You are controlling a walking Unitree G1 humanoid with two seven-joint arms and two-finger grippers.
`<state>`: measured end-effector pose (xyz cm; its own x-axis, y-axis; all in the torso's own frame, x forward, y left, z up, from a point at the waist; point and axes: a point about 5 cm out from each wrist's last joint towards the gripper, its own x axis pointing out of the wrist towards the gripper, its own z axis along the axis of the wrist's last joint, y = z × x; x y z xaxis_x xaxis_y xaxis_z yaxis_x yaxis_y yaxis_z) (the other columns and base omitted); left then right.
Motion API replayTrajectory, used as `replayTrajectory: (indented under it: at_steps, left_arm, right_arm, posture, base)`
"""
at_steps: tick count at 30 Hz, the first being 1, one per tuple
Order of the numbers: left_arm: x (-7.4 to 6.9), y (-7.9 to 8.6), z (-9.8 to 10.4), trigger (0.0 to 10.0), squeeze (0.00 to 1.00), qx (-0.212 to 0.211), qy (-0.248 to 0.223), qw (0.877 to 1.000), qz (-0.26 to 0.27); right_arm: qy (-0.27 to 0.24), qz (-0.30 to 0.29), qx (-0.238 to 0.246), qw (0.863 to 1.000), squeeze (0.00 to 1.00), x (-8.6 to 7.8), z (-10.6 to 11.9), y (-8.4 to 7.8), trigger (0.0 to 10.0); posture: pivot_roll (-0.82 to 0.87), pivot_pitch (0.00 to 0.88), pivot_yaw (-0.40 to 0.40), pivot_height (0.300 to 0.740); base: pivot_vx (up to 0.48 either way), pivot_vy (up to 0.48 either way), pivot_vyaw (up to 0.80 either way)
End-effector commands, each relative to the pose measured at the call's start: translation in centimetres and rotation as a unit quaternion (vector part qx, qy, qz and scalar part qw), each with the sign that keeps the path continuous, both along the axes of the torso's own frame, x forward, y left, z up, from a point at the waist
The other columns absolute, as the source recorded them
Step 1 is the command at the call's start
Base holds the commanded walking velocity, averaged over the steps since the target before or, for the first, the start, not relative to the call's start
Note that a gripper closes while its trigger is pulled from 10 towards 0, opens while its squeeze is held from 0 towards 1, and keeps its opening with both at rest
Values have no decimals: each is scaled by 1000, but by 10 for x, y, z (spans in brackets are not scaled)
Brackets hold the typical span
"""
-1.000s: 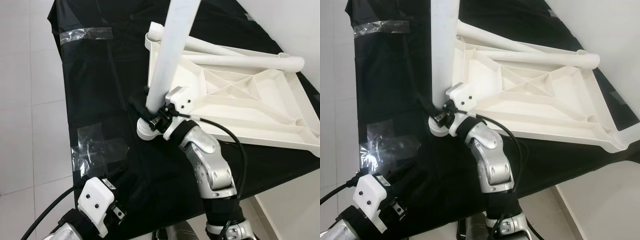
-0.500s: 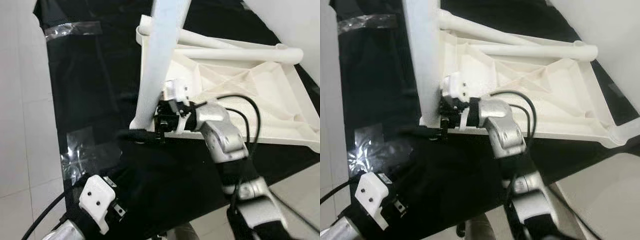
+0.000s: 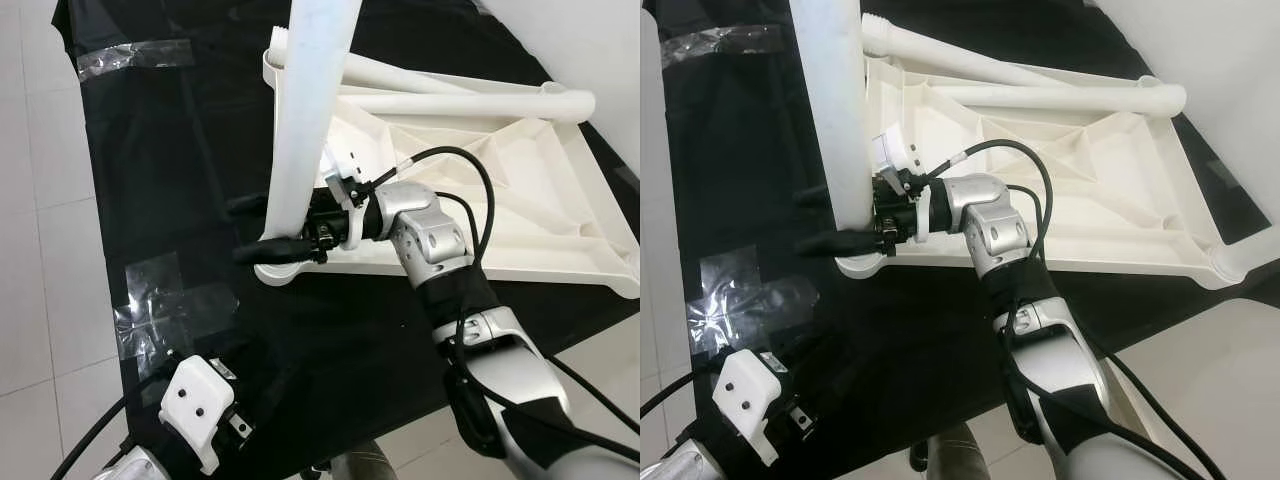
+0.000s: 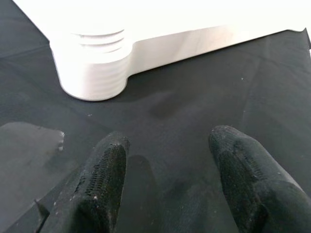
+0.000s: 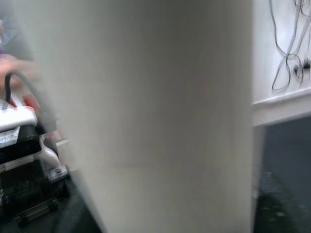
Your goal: Building children table
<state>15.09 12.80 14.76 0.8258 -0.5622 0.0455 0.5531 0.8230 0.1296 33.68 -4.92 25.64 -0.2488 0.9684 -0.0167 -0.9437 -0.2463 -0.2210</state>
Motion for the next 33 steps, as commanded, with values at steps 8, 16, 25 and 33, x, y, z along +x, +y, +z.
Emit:
replayTrajectory:
  at_steps: [8, 16, 25, 33]
  left_arm:
    - [-4, -3, -1, 10000, 0, -4, 4, 1000, -3]
    - [-8, 1, 1, 10000, 0, 0, 4, 1000, 2]
    - [-2, 5, -1, 10000, 0, 9, -1, 1000, 5]
    - [1, 9, -1, 10000, 0, 37, -26, 998, 34]
  right_arm:
    - [35, -69, -26, 997, 0, 2, -41, -26, 0]
    - [142, -553, -39, 820, 0, -41, -125, -46, 0]
    - [132, -526, -38, 839, 0, -46, -117, -41, 39]
    - [80, -382, -34, 920, 1000, -40, -89, -31, 10000]
  posture:
    - [263, 330, -192, 740]
    - [244, 362, -196, 740]
    - [255, 324, -188, 740]
    - [268, 290, -166, 740]
  base:
    - [0, 0, 0]
    - [0, 0, 0]
    - [0, 0, 0]
    - [0, 0, 0]
